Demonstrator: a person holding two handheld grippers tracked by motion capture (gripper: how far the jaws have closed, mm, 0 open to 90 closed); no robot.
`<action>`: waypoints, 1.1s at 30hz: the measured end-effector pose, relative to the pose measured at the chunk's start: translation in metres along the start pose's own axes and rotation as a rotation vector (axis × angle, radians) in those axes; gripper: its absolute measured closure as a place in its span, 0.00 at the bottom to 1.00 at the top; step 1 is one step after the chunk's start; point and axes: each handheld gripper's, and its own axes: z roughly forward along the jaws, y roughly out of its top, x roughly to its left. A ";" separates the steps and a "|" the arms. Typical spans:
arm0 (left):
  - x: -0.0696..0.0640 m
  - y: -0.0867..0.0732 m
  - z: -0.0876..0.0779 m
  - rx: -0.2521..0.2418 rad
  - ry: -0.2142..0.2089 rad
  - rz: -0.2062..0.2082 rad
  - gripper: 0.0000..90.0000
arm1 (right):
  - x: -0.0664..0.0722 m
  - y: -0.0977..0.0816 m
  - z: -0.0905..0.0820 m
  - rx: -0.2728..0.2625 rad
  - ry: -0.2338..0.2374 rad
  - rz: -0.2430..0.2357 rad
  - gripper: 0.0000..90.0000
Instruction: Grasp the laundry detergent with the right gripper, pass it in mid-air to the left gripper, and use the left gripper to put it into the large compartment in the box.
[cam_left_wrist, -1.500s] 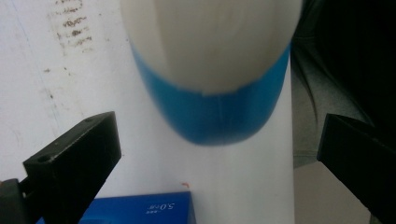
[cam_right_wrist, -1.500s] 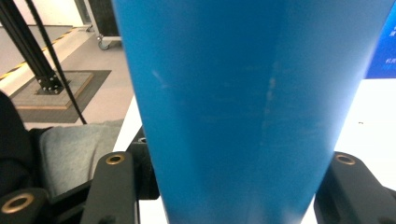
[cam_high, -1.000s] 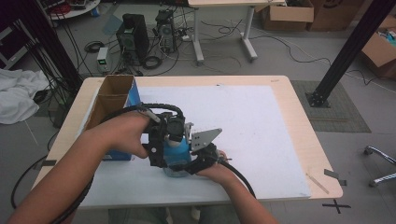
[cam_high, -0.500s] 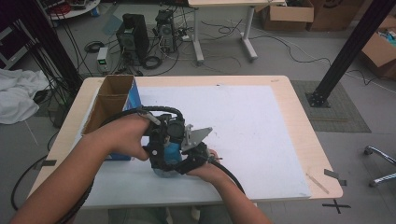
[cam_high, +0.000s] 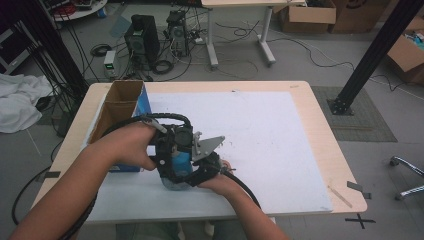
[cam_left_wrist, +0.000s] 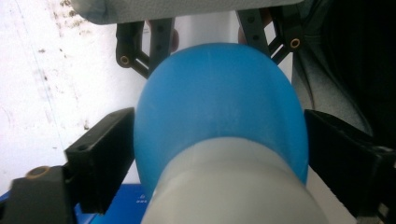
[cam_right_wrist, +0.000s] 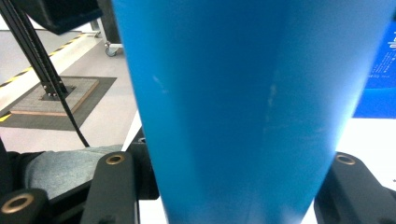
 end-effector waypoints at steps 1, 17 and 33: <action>0.000 0.000 0.000 -0.001 -0.001 0.001 0.17 | 0.000 0.000 0.000 -0.003 0.001 0.002 0.50; 0.001 -0.002 0.000 0.013 0.030 -0.016 0.28 | -0.001 0.000 0.000 -0.015 0.001 0.010 0.50; 0.000 -0.001 -0.001 0.018 0.030 -0.013 0.35 | -0.001 0.000 0.002 -0.020 0.005 0.011 0.50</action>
